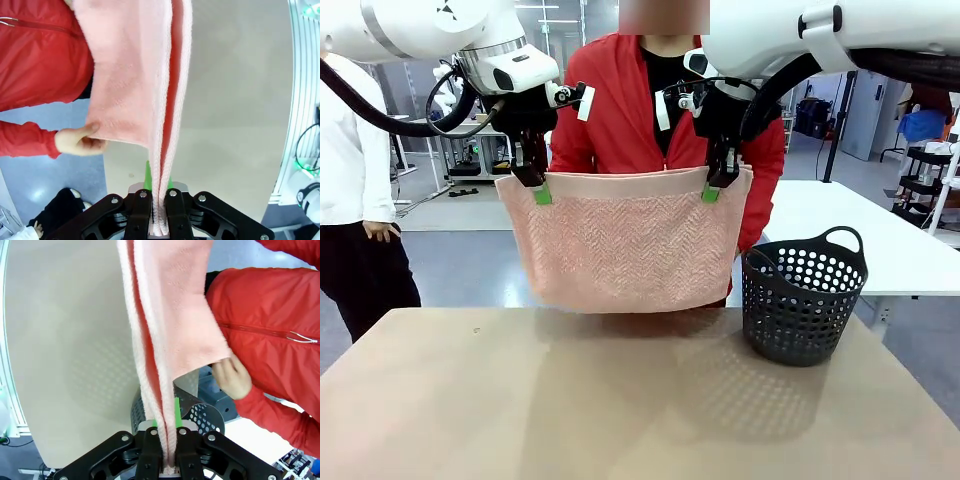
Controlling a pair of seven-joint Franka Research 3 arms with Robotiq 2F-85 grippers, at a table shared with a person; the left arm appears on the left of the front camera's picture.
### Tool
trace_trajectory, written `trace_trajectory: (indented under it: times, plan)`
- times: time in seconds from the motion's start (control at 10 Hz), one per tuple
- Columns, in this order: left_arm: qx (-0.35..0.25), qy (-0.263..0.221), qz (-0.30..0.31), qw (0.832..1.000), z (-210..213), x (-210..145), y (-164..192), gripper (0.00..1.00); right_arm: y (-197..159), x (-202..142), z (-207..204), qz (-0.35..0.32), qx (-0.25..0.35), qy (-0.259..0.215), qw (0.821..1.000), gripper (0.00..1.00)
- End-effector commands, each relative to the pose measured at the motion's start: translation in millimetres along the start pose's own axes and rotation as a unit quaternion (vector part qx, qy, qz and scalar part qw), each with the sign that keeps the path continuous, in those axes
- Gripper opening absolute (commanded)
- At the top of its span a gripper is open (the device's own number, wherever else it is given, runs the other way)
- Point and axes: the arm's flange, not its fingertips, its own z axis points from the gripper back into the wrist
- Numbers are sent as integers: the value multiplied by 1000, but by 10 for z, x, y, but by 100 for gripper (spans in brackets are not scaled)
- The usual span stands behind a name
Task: Fold the towel.
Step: Release the end of the 100 cm Hotel Towel you were holding.
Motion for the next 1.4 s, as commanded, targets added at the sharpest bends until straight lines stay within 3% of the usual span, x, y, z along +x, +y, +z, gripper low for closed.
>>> trace_trajectory:
  times: [0.0, 1.3]
  plan:
    - [3, 5, -2, 1000, 9, -4, 1, 1, -4, -9, 7, 2, -2, 2, 1000, 0]
    - [3, 5, -2, 1000, 9, -4, 1, 1, -4, -9, 7, 2, -2, 2, 1000, 0]
